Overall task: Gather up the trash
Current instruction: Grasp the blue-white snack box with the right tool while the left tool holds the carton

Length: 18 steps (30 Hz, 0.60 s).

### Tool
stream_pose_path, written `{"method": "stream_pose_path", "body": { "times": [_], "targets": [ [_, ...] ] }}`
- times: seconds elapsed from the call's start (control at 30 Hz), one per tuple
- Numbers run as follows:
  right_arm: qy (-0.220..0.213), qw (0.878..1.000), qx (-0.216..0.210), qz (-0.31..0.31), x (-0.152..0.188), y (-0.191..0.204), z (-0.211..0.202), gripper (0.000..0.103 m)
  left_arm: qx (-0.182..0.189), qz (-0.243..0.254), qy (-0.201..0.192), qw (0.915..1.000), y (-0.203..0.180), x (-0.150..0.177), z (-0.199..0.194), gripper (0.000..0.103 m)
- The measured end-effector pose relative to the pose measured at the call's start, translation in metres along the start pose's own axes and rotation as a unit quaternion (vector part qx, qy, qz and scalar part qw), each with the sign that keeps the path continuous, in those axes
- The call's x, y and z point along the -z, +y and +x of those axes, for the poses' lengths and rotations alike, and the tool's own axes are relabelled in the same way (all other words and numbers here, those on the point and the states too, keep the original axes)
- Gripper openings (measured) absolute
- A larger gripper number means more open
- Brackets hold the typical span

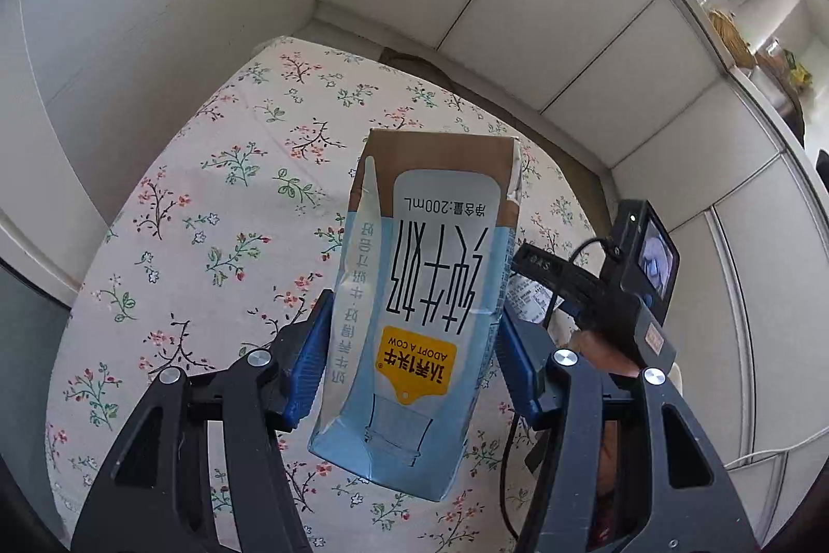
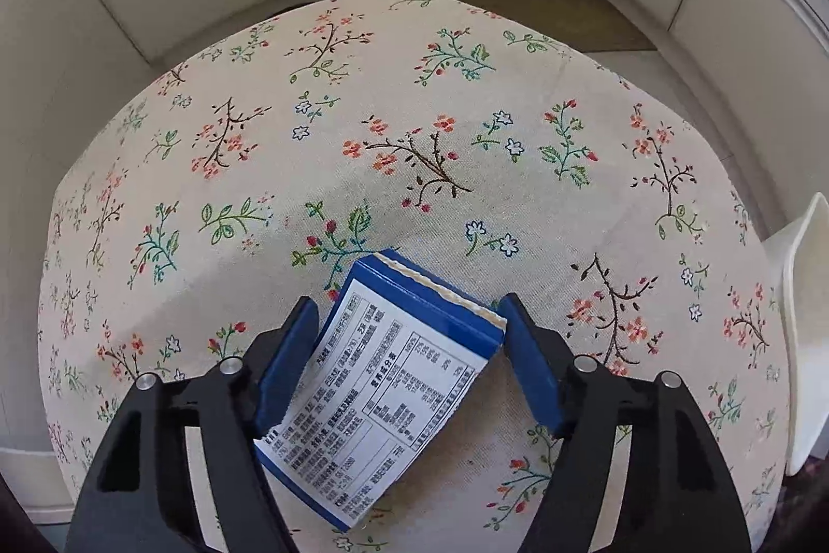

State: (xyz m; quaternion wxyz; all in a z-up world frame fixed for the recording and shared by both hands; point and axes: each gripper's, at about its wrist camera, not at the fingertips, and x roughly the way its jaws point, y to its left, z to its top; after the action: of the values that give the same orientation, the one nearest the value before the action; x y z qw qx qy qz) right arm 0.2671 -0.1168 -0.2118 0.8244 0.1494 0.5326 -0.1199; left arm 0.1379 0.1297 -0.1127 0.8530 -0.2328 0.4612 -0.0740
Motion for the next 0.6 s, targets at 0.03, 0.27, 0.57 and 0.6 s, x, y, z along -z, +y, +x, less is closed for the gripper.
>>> {"method": "stream_pose_path", "body": {
  "times": [0.03,0.27,0.57,0.6],
  "targets": [
    [0.001,1.000,-0.012,0.002,0.001,-0.004,-0.003,0.064,0.001,-0.006,0.001,1.0000,0.002,0.000,0.000,0.056],
    [-0.012,0.999,-0.041,-0.013,0.017,-0.032,-0.031,0.063,-0.002,-0.010,-0.004,0.9999,-0.001,0.000,-0.002,0.056],
    [-0.068,0.995,-0.046,-0.056,0.032,-0.067,-0.090,0.063,0.006,0.006,-0.016,0.9998,-0.023,0.006,-0.014,0.056],
    [-0.077,0.994,-0.047,-0.061,0.034,-0.072,-0.100,0.063,0.007,0.012,-0.019,0.9997,-0.028,0.008,-0.016,0.056]
  ]
}}
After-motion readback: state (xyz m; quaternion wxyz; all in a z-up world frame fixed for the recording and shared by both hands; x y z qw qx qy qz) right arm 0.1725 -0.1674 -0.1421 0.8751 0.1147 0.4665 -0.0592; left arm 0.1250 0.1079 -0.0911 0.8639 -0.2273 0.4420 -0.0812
